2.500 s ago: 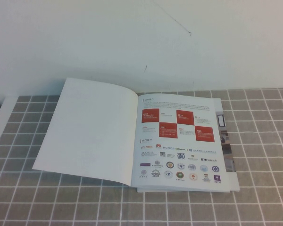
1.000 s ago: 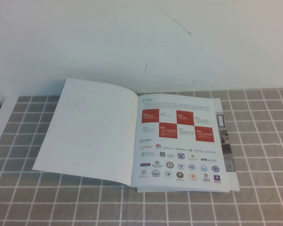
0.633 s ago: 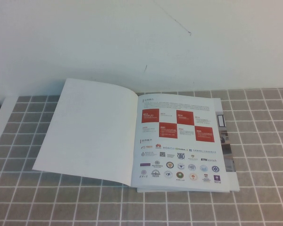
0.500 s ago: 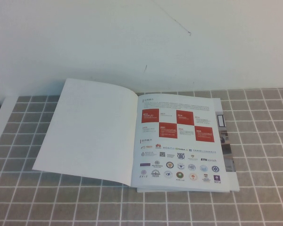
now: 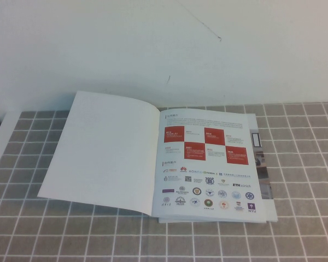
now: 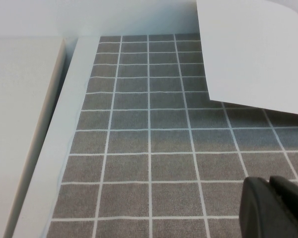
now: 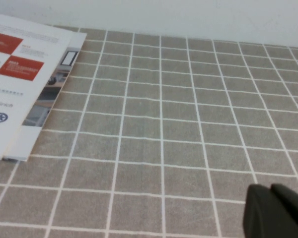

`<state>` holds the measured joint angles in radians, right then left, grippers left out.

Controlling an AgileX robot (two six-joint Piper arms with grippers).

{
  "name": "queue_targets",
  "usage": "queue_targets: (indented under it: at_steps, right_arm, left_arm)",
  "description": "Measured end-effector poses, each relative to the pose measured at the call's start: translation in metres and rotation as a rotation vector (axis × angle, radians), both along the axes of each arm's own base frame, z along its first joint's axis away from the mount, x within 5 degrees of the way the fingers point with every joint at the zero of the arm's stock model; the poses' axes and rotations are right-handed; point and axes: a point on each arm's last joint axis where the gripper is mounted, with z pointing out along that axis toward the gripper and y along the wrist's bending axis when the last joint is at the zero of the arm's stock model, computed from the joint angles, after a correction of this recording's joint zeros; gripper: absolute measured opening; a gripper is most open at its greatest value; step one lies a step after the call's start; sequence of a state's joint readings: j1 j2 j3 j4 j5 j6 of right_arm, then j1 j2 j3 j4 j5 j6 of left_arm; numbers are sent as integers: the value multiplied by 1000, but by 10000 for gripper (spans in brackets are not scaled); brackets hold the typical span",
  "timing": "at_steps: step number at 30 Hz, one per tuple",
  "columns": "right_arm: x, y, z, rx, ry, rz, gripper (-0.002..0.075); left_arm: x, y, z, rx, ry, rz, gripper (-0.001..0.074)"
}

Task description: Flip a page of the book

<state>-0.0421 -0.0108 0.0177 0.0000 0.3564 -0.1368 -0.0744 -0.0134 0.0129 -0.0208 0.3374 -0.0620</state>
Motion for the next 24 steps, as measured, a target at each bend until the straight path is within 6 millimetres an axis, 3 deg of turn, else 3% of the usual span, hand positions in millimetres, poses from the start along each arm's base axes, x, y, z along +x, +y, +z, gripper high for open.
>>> queue_targets:
  at_steps: [24]
  right_arm:
    - [0,-3,0,61,-5,-51,-1]
  left_arm:
    - [0,0,0,0,0,0,-4]
